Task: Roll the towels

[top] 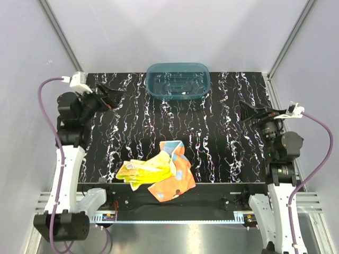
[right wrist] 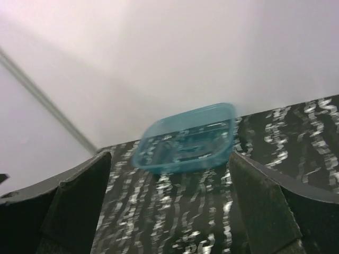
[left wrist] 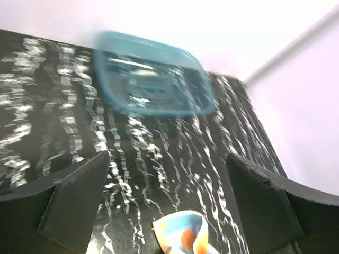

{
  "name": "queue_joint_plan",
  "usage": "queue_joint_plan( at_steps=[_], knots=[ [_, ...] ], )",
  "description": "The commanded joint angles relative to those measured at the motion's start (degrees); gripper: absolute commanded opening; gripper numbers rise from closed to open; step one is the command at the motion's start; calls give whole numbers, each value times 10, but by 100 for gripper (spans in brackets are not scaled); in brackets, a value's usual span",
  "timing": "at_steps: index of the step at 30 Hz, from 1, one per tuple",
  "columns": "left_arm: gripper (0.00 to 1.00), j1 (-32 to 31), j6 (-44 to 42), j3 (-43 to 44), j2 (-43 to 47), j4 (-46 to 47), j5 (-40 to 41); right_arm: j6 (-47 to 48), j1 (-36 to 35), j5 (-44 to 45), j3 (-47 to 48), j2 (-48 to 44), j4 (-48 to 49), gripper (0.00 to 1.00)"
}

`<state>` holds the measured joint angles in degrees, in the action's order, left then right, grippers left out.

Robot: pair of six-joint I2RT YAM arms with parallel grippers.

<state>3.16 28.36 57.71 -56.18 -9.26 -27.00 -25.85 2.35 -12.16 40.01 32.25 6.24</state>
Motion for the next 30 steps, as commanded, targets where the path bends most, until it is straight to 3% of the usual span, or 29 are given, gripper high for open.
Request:
queue_joint_plan(
  at_steps=[1, 3, 5, 7, 12, 13, 14, 15, 16, 17, 23, 27, 30],
  knots=[
    [99, 14, 38, 52, 41, -116, 112, -129, -2, -41, -20, -25, -32, 100],
    [99, 16, 54, 57, 48, -182, 111, -167, -2, -104, -32, -2, 11, 100],
    [99, 22, 38, 36, 58, -168, 40, -215, -2, -166, -27, 50, 17, 100],
    [99, 22, 37, 14, 90, -156, 28, -273, -2, -212, -30, 103, 15, 100],
    [99, 21, -19, -3, 132, -285, 158, -289, -6, -233, -59, 134, 6, 100],
    [99, 20, -39, -14, 132, -299, 157, -267, -12, -216, -55, 134, -21, 100],
    [99, 21, -43, -39, 136, -328, 164, -206, -81, -160, -31, 146, -107, 100],
    [99, 21, -43, -39, 141, -328, 164, -178, -81, -160, -15, 146, -148, 100],
    [99, 22, -49, -66, 143, -332, 165, -157, -114, -80, -1, 152, -182, 100],
    [99, 21, -51, -80, 146, -332, 172, -129, -179, -52, 22, 172, -209, 100],
    [99, 14, -52, -117, 167, -296, 139, -116, -344, 85, 96, 288, -310, 94],
    [99, 10, -50, -122, 160, -293, 142, -137, -503, 169, 151, 372, -363, 86],
    [99, 7, -48, -120, 142, -296, 145, -164, -559, 202, 173, 427, -373, 81]
  ],
)
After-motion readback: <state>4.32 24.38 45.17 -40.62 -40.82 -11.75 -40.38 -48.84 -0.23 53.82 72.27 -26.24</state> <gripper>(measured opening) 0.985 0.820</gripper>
